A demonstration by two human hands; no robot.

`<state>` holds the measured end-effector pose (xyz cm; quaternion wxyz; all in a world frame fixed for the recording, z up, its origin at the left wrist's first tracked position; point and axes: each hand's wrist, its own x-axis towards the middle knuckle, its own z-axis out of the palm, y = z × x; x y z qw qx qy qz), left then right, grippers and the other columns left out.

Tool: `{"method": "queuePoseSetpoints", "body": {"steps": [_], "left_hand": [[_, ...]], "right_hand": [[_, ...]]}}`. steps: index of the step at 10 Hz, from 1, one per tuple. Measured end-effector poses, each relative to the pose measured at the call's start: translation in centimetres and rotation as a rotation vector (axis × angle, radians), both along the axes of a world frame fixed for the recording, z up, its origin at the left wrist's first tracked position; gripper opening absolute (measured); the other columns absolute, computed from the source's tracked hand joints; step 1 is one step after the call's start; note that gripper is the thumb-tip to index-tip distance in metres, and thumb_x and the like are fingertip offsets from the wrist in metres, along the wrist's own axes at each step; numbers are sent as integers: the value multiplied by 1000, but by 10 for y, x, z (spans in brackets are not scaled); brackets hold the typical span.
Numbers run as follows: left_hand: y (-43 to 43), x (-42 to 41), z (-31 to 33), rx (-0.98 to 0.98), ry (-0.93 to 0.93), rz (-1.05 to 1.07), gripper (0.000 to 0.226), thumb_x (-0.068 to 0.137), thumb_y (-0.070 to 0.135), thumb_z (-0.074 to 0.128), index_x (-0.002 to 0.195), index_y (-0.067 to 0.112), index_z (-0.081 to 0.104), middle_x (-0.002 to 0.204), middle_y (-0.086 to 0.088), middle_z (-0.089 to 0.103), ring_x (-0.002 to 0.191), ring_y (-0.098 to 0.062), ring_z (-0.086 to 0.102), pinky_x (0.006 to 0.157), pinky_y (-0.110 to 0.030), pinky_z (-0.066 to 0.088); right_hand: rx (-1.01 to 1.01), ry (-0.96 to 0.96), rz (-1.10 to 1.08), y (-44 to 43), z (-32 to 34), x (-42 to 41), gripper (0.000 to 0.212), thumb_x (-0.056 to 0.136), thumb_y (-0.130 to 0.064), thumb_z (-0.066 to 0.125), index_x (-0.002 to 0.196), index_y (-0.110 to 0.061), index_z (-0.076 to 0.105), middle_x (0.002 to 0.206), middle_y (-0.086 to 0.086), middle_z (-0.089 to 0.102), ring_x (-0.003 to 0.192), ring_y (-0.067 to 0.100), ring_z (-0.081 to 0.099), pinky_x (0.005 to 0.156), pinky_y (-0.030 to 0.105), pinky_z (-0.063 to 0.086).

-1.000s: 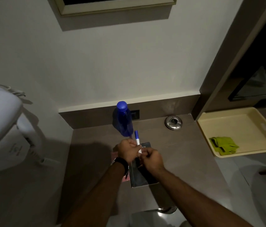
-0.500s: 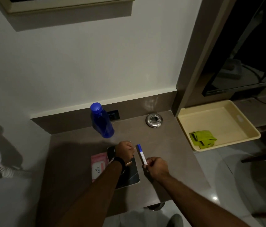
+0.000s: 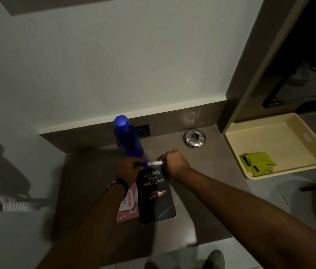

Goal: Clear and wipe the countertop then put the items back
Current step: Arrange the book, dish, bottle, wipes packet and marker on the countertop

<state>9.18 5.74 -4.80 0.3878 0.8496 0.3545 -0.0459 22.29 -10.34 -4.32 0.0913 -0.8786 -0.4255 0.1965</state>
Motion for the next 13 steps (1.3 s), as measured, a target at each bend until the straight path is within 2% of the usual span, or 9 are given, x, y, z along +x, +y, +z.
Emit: {"method": "queuePoseSetpoints", "body": {"steps": [1,3,4,5,6,7,11,12,13], "left_hand": [[16,2,-5,1,19,26,23,96,-7,64,116,-7,74,117,-26,73,115,-41,67,106,-50,53],[30,3,-11,130,121,-41,21,101,8,59,110,4,77,116,-16,75,107,-26,67,94,-29,47],[30,-1,-13,134,119,-29,24,103,6,53,104,1,76,110,-17,75,105,-28,69,94,-31,51],[30,-5,-12,166,99,-58,27,105,11,50,102,3,76,105,-16,76,102,-29,70,99,-37,54],[30,-5,-15,141,108,-78,19,106,17,57,98,6,71,104,-15,75,93,-25,67,96,-34,56],[28,-6,-16,137,129,-121,25,99,26,71,112,5,71,114,-11,71,106,-24,68,99,-29,52],[20,-6,-10,114,139,-108,26,94,23,77,104,0,71,106,-14,72,99,-27,69,99,-37,56],[16,-8,-6,70,67,7,25,91,18,80,106,1,69,104,-7,67,98,-22,66,95,-32,55],[7,-23,5,95,-165,181,9,97,11,71,103,5,68,105,-7,68,99,-23,69,89,-33,58]], "right_hand": [[-36,-36,76,28,-6,8,21,101,-24,55,111,-24,73,111,2,74,108,27,63,101,36,48],[-57,15,100,45,-24,12,28,102,-21,57,125,-20,72,128,4,73,119,27,66,110,32,40],[8,80,41,44,-31,10,35,99,-17,64,134,-14,69,136,8,68,127,27,61,113,32,41],[36,146,25,41,-32,6,50,95,-25,73,143,-15,62,143,7,63,133,25,53,116,33,40],[52,168,8,36,-36,0,57,93,-23,75,147,-14,58,145,8,58,136,25,48,116,34,39],[72,184,-53,31,-39,-5,57,94,-20,73,148,-15,55,145,7,56,137,24,47,116,34,40],[49,183,-113,29,-36,-11,53,92,-24,75,141,-17,57,138,6,56,133,24,48,112,38,45],[55,193,-121,28,-28,-8,57,86,-25,80,139,-18,59,136,6,56,131,24,49,111,39,45],[79,178,-139,17,-10,3,64,85,-31,83,143,-18,59,138,5,58,131,24,52,112,37,46]]}}
